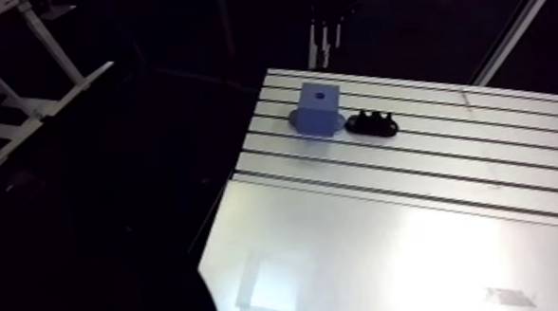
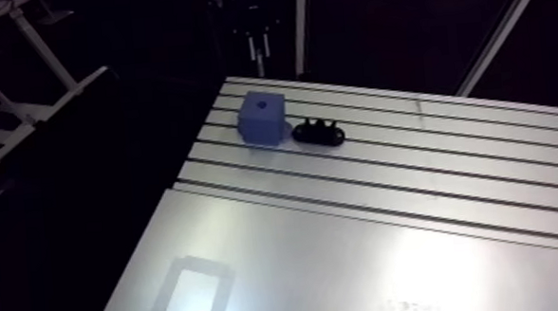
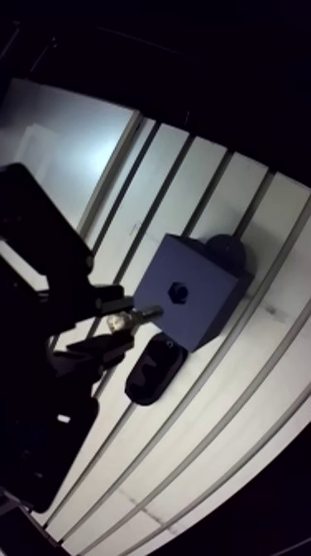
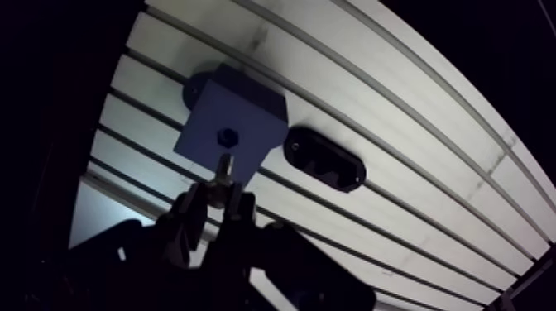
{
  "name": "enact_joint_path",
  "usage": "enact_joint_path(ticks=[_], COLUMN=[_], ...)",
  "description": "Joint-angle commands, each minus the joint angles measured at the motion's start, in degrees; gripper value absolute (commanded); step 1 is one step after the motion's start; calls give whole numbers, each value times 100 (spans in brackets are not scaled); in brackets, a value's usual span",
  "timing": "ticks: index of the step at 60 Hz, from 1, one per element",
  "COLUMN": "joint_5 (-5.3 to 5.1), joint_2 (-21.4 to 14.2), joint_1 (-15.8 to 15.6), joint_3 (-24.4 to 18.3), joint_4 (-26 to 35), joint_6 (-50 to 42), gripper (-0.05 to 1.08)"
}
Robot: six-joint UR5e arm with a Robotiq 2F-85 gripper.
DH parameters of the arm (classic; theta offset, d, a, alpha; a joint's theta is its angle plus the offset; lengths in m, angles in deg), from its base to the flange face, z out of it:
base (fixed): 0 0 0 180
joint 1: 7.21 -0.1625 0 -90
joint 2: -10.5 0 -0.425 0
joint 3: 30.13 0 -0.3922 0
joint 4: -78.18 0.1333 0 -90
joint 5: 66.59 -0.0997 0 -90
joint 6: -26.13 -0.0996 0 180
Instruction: Pick up the M10 bolt and insert it into the hex recess until seated.
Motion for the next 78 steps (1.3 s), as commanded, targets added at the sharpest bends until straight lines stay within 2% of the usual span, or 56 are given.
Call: enact_joint_path(ticks=[1, 27, 46, 48, 49, 50, 51, 52, 53, 78], joint_5=[19, 45, 61, 100, 173, 173, 259, 259, 339, 344], joint_2=[49, 205, 224, 224, 224, 224, 232, 232, 233, 296], joint_1=[-19, -36, -159, -159, -167, -167, -190, -190, -224, -248], joint_3=[3, 30, 4, 4, 4, 4, 11, 11, 5, 14], joint_4=[-2, -37, -37, -37, -37, -37, -45, -45, -46, -36], joint_6=[-11, -83, -91, -92, -84, -84, -83, -83, -83, -83], gripper=[102, 103, 103, 103, 103, 103, 103, 103, 103, 103])
